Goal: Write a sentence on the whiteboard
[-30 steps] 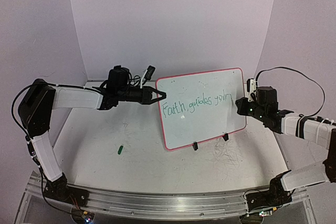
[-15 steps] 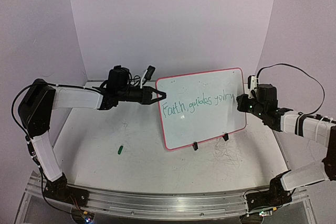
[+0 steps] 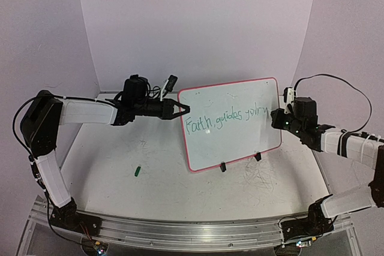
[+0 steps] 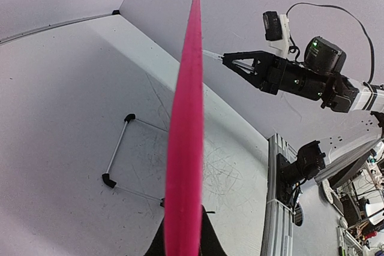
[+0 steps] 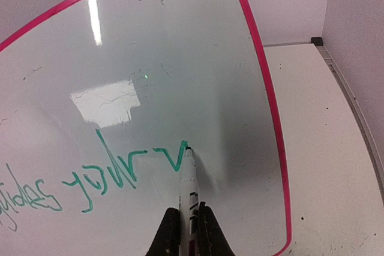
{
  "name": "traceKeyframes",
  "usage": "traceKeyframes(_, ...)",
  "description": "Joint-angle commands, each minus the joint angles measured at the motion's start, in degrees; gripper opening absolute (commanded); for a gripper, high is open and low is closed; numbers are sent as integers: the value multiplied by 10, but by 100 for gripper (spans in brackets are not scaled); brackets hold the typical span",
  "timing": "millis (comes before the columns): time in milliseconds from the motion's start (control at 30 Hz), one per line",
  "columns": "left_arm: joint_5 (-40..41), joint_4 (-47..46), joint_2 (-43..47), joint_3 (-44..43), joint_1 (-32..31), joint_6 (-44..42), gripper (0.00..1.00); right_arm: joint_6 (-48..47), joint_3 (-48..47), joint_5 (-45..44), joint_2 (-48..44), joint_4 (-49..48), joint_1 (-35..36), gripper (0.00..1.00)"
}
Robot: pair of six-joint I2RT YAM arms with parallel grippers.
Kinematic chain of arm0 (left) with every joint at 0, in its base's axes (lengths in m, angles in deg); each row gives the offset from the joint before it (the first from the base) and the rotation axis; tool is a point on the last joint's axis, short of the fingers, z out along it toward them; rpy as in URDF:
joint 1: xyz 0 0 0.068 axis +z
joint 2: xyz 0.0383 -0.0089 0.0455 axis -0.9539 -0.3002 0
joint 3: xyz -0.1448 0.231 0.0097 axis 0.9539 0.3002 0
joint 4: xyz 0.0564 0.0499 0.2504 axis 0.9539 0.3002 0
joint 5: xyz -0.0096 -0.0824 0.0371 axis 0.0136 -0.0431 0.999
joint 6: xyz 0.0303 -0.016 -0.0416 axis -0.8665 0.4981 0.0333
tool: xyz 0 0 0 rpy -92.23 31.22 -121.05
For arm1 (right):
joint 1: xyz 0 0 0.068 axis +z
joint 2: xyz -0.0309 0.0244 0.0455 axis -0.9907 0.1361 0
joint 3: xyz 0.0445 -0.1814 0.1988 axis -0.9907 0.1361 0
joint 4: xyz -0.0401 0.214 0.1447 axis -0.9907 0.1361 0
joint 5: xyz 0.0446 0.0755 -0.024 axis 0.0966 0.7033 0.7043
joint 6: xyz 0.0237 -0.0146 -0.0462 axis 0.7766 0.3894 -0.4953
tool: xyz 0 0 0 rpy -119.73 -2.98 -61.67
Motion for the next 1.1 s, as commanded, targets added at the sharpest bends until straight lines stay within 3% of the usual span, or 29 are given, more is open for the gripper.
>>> traceKeyframes(0,61,82,10,-3,5,-40,0,6,17,-16,-19,5,1,0)
traceKeyframes(667,65,92,11,-8,5,-41,0,-6,-45,-24,26,-18,1,0)
traceKeyframes(833,65,92,8,-9,5,-42,0,-1,-26,-20,-2,-9,0,0)
traceKeyframes(1067,64,93,7,-8,5,-43,0,-6,2,121,-34,-10,-66,0)
